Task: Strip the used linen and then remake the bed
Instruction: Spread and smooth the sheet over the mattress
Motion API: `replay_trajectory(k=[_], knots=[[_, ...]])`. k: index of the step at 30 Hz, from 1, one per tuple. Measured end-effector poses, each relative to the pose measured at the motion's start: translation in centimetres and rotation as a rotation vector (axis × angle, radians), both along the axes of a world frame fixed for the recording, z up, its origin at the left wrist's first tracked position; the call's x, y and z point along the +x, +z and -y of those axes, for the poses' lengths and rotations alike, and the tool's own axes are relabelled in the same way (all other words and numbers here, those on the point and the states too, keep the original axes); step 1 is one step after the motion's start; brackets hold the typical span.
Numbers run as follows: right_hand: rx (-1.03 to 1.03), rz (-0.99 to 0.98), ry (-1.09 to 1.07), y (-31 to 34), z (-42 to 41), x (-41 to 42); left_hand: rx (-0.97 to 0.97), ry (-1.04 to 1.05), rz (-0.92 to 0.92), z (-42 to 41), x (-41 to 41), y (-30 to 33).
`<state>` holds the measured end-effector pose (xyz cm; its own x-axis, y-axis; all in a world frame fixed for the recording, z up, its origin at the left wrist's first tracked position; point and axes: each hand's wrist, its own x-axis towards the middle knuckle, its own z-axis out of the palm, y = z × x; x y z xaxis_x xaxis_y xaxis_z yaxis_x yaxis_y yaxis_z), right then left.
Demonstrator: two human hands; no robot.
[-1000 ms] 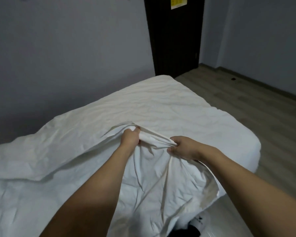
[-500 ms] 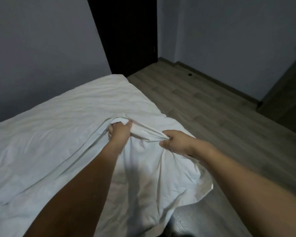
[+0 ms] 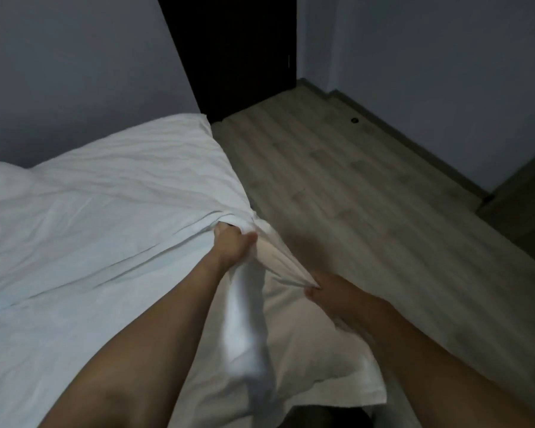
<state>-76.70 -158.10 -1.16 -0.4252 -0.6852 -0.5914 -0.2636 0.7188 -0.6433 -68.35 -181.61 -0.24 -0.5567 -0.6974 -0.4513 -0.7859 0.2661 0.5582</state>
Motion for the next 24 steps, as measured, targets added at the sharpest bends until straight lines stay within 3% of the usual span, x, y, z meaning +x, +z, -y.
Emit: replay_trajectory(k=[3,5,7,12,20,24], knots=[[0.214,-0.027,0.082,-4.4,-5.2,-4.4,0.028,-0.226,0.173,-4.9,-3.6,-3.1],[0.279,-0.048,0.063,-5.0,-7.5,-7.2,0.091,-0.272,0.317,-8.1,-5.5,-4.5],[0.255,-0.084,0.04,-4.3,-8.3,-9.8,0.15,-0.392,0.451,-10.7,-6.6,-3.9],[0.121,-0.153,0.066,-0.6,-5.4,-15.1,0.012,-0.491,0.589,-10.5,-8.0,-2.4],[-0.025,-0.233,0.357,4.5,8.2,-17.9,-0.02,-0.136,0.423,-0.9,-6.3,-0.8],[-0.092,-0.313,0.519,5.9,15.8,-18.9,0.138,0.295,0.259,4.8,-6.6,-2.5]])
